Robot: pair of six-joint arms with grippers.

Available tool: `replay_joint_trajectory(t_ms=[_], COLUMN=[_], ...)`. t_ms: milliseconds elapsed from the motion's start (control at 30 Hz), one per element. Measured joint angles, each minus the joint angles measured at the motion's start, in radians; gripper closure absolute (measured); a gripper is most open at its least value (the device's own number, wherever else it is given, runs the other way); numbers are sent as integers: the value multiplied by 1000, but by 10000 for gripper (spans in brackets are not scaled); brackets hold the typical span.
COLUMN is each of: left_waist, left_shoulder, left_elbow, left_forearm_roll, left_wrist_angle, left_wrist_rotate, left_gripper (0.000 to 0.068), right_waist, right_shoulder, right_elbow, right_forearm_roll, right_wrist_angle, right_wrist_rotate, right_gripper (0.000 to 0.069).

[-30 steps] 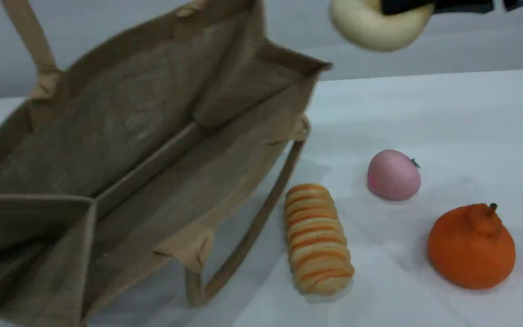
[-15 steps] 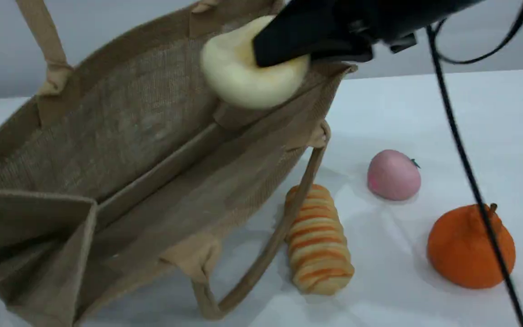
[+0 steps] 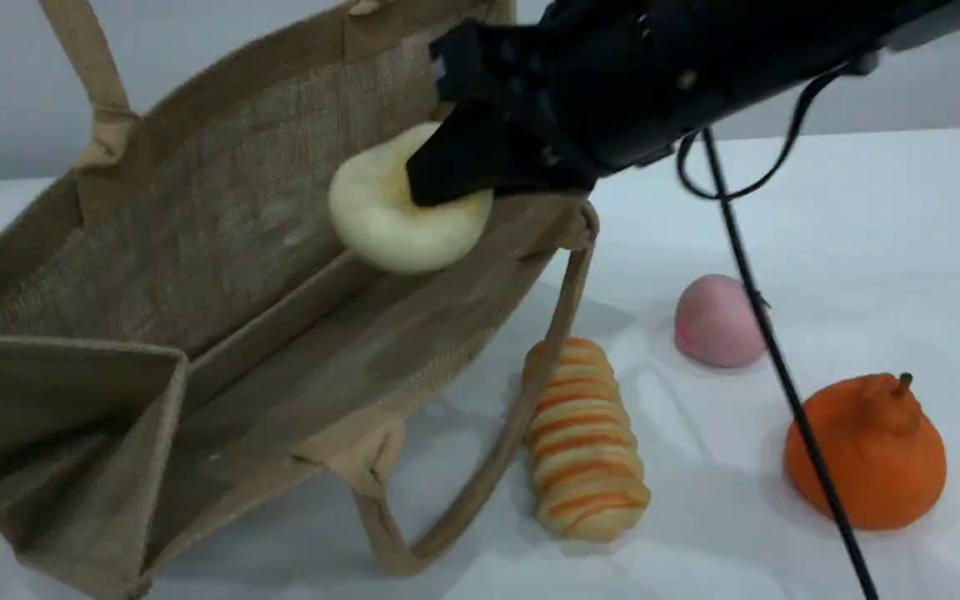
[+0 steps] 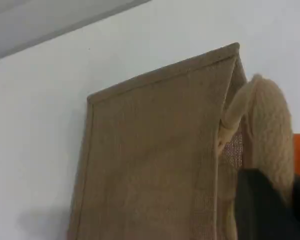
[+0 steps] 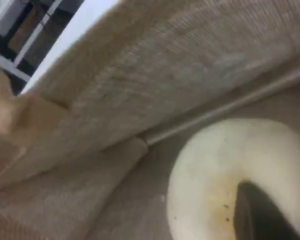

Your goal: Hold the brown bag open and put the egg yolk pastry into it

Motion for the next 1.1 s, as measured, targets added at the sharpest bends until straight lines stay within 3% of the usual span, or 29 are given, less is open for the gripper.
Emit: replay_joint_trajectory(t_ms=[200, 500, 633, 900, 1100], left_waist=[0, 0, 0, 0, 0], left_shoulder=[23, 35, 35, 35, 36], left_elbow=[0, 0, 0, 0, 0], left_forearm_roll=[-2, -2, 0, 2, 35], left_wrist_angle=[-2, -6, -6, -4, -26], left_wrist_rotate=[-6, -7, -7, -4, -2], left_gripper=[598, 598, 598, 598, 598], right_waist=[26, 97, 115, 117, 106], right_shoulder=[81, 133, 151, 145, 51], right_elbow=[-76, -123, -160, -173, -171], right_forearm_roll=[-1, 0, -1, -1, -107], right_wrist_angle=[9, -110, -78, -76, -69], right_wrist_rotate=[20, 7, 7, -42, 111], right_gripper=[657, 629, 550, 252, 203])
